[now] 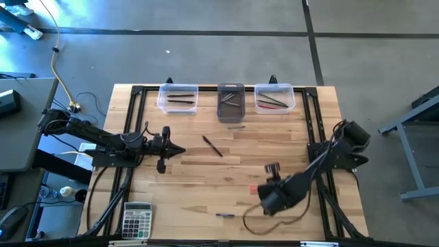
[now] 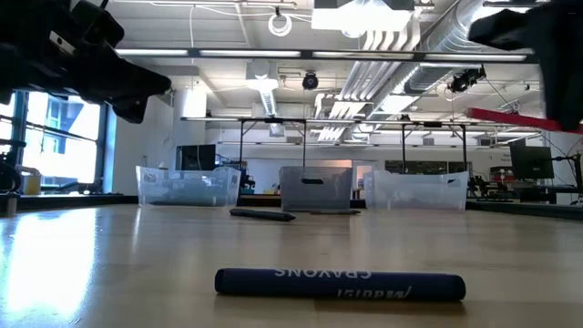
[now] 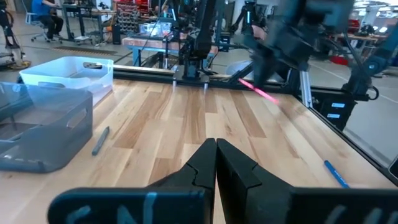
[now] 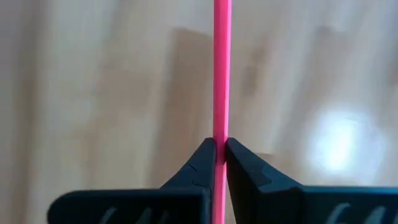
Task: Sort crayons/erasers/pens/pencils in bins
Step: Put the pink pencil into the right transparent bin
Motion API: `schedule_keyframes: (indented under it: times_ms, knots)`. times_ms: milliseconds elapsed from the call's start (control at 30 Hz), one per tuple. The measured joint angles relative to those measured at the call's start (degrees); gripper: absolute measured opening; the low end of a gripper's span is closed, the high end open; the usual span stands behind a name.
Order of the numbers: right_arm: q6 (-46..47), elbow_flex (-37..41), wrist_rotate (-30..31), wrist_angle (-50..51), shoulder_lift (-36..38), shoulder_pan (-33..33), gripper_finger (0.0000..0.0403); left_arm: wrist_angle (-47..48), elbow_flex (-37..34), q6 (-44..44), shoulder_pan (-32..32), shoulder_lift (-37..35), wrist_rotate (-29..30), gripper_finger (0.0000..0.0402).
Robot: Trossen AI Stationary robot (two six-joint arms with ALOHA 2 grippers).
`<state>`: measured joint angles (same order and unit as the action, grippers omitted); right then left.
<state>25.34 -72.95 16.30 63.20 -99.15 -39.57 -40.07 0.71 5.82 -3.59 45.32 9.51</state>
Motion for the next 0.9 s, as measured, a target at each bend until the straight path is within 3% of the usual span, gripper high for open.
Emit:
schedule_keyframes:
  times_ms: [200, 467, 800, 900]
  knots:
    - [-7.27, -0.02, 5.63, 4.29, 4.58, 9.19, 0.0012, 0.00, 0.00, -0.02, -1.27, 0.00, 0.68, 0.0000]
    - [-22.74, 1.45, 13.76, 3.54, 11.15, 26.91, 0.0012, -0.02, 0.00, -0.46, -1.75, 0.00, 1.69, 0.0000]
    - [-47.72, 17.00, 14.48, -20.20, 22.23, 55.38, 0.0012, -0.02, 0.00, -0.95, -1.75, 0.02, 1.67, 0.0000]
    - [-53.29, 20.49, 11.31, -27.29, 22.68, 64.09, 0.0012, -0.04, 0.00, -0.93, -1.75, 0.02, 1.69, 0.0000]
